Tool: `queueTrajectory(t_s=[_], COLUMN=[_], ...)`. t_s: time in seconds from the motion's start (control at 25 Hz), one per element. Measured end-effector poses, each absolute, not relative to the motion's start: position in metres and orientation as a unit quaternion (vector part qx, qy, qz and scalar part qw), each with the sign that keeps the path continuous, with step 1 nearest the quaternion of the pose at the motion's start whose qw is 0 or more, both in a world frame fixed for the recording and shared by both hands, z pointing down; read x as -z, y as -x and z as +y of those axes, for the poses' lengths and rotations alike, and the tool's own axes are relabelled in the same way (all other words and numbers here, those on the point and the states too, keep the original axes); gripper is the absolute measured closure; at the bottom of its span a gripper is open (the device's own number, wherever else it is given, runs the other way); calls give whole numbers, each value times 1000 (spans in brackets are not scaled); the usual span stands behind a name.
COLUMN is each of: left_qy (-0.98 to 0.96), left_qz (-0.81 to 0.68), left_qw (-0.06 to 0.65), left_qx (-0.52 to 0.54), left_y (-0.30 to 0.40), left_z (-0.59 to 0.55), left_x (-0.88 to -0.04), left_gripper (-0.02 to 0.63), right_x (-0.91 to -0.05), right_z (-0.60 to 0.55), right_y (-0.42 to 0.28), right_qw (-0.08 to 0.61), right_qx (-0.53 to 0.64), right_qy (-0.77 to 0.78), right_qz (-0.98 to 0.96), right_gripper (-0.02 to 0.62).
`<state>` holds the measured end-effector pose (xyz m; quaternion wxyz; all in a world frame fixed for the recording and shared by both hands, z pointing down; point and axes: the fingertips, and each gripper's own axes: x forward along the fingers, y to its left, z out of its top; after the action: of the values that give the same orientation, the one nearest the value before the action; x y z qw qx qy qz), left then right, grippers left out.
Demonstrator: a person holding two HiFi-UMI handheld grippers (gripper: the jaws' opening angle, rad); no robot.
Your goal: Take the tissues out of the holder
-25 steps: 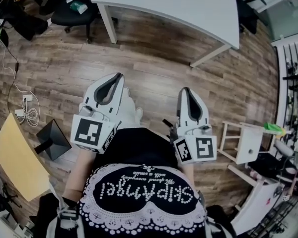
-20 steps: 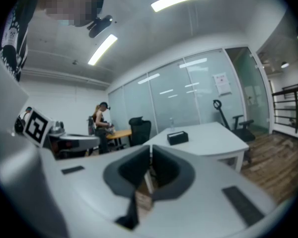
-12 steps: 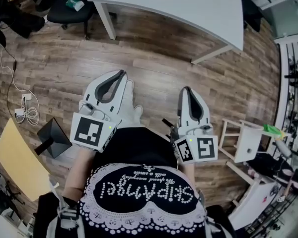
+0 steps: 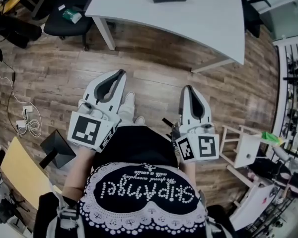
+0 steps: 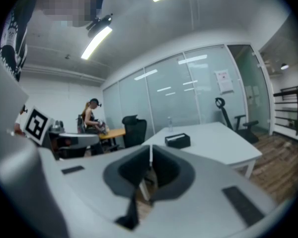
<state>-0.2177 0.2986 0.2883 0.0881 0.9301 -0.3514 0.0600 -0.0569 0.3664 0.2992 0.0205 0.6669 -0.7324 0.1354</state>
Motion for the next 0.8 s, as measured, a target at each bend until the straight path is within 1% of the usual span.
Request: queueTrajectory(t_s=[0.44, 0.8], left_qy=[-934, -937], left_qz=[-335, -319], left_qw=[111, 127], left_qx=[-55, -60], left_y=[238, 231], left_z=[223, 208], left_x=[-298, -308], left_gripper=[574, 574], right_x=[-304, -312], right_z=[299, 288], right_y=[79, 73], right_qw=[28, 43], right_qx=[-140, -155], right_qy=[-682, -688], right_qz=[-718, -708], right_gripper=[559, 559])
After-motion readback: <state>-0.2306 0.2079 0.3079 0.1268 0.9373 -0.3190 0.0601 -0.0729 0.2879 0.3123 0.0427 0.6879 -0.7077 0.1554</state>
